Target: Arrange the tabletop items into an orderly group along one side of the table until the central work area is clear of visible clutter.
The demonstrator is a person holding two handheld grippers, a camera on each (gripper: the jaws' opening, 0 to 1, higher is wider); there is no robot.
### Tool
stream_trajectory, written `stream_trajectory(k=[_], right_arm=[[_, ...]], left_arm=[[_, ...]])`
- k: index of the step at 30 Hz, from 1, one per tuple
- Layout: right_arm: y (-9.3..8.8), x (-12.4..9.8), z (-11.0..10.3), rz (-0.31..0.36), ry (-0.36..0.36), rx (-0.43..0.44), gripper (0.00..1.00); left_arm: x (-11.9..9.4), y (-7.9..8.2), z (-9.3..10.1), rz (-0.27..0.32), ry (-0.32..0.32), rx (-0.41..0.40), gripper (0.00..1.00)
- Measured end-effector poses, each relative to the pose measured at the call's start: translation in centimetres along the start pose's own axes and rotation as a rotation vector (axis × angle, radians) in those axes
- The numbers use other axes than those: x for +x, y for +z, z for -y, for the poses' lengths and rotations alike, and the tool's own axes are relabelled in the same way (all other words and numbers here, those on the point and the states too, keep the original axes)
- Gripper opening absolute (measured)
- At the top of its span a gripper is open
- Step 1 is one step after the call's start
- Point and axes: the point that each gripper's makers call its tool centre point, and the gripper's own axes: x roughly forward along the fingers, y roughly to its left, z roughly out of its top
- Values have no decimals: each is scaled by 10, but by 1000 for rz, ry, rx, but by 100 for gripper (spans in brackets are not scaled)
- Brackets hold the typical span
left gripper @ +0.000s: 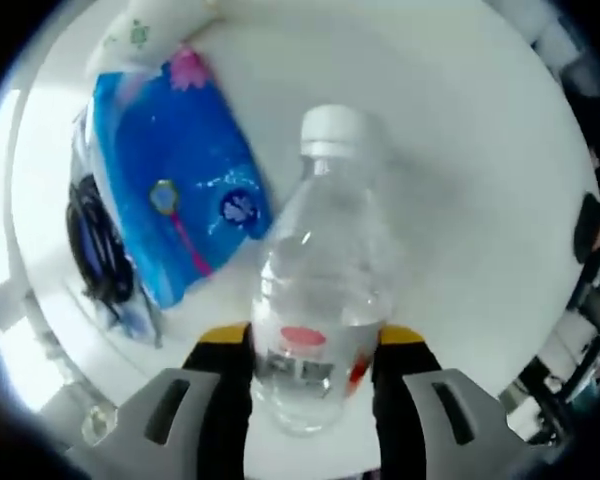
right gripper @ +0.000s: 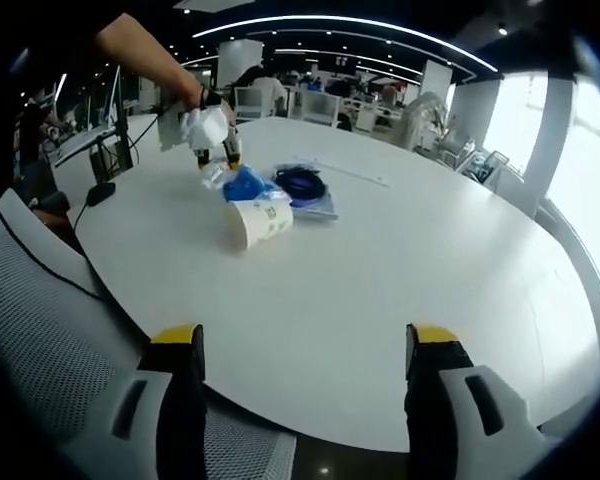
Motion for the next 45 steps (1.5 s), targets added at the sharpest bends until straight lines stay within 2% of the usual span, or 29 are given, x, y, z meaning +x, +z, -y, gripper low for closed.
stream_trajectory(k=[1,3,7,8,9,10,13,14,19,26,30,37,45], right_arm=[[0,0,0,-2,-1,-1,82],[-1,0,1,-4,-5,-3,82],[0,0,1,-3,-8,-1,81],[0,0,1,-3,-8,-2,81],[0,0,1,-5,-8,-3,81],[-1,0,1,-7,-7,-4,81],[-1,0,1,-7,-9,-7,81],[-1,0,2,-7,-11,-6,81],[-1,0,3,-10,-17,-12,81],[0,-1,4,-2,-25,-10,81],[1,-1,4,4,-25,-13,83],[3,-1,3,12,-21,-15,83],[6,-1,1,27,-16,-19,84]], left_arm=[[2,-1,2,-4,-25,0,42],[2,-2,1,-8,-33,6,42],[3,-3,1,10,-25,-12,40],[3,-6,4,5,-40,-83,39],[3,-5,2,10,-34,-41,38],[3,-5,2,12,-30,-36,38],[3,-5,3,14,-31,-53,36],[2,-6,4,8,-37,-82,35],[1,-5,3,13,-28,-76,33],[0,-8,3,30,-4,-126,32],[1,-7,8,26,-19,-130,32],[-8,-14,18,23,-8,-156,33],[-21,-10,26,34,12,-190,33]])
